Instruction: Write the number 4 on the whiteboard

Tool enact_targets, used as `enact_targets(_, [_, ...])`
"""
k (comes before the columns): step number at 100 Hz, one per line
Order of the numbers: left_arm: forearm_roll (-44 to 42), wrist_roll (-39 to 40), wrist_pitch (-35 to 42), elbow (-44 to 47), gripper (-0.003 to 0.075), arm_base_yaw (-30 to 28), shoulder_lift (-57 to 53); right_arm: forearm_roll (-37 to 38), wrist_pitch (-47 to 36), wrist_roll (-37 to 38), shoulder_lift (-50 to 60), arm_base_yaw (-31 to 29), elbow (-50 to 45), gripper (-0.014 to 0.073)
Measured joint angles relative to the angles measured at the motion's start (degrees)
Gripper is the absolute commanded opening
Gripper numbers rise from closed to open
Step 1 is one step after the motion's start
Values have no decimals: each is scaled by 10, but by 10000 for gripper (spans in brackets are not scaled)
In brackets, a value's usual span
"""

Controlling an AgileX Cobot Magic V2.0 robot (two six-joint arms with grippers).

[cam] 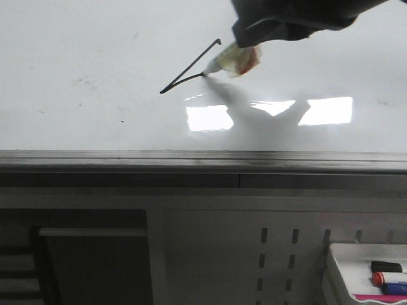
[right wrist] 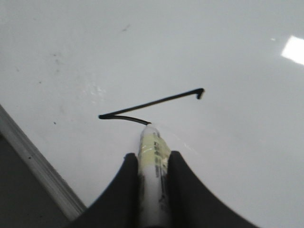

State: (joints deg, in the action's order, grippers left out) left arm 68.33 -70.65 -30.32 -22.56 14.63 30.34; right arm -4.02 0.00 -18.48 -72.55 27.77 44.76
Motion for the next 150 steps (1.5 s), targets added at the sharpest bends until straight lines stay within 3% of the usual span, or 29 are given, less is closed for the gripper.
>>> enact_targets(39, [1,0,0,0,-20,0,0,-6,92,0,87,-99,-24,-42])
enact_targets(57, [1,0,0,0,-20,0,0,-7,92,0,99,-90,-24,-42])
enact_targets(83, [1,0,0,0,-20,0,0,-7,62,0,110,-26,3,-42])
enact_targets(119, [10,0,1,0,-20,0,0,-7,42,0,19,-25,41,-42])
enact_targets(150, [12,0,1,0,-20,0,0,-8,60,0,6,-26,51,-42])
